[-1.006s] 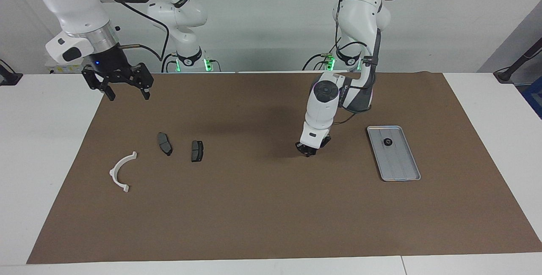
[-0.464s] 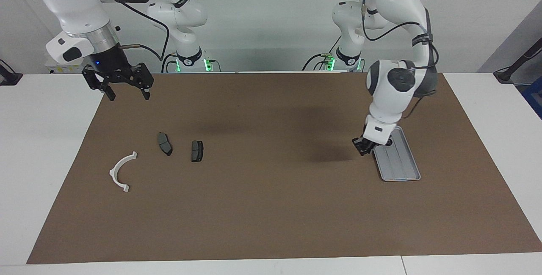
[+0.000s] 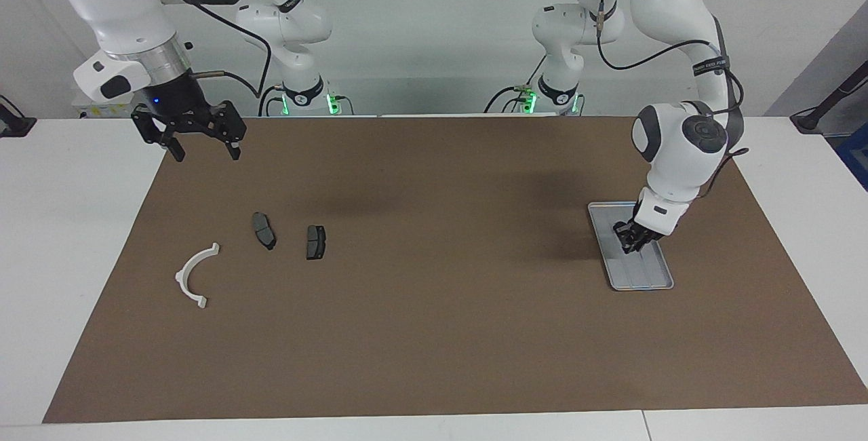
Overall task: Pick bearing gear from pile to tray
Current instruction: 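Carry the ring to the metal tray and lower it with the left gripper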
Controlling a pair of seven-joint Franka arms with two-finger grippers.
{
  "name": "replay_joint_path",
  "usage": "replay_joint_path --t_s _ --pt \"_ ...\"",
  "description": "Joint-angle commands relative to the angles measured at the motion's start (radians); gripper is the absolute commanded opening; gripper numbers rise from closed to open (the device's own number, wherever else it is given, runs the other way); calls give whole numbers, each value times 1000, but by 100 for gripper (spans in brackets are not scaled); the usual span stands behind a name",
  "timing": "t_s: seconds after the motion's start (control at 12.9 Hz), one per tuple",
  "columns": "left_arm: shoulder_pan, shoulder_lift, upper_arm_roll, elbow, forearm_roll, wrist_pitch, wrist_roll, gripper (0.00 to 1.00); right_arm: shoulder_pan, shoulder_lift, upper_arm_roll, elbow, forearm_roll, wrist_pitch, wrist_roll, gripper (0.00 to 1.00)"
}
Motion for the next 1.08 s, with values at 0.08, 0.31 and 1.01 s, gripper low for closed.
replay_joint_path --t_s 0.08,0.31,1.01 --pt "24 34 -12 -16 4 79 18 0 -14 -14 11 -28 -2 22 -16 100" --pt "24 60 -12 -16 2 108 17 0 -12 -10 11 -32 -2 22 -13 100" --pt "45 65 -9 -46 2 131 60 0 -8 -7 11 -32 -2 11 -17 100"
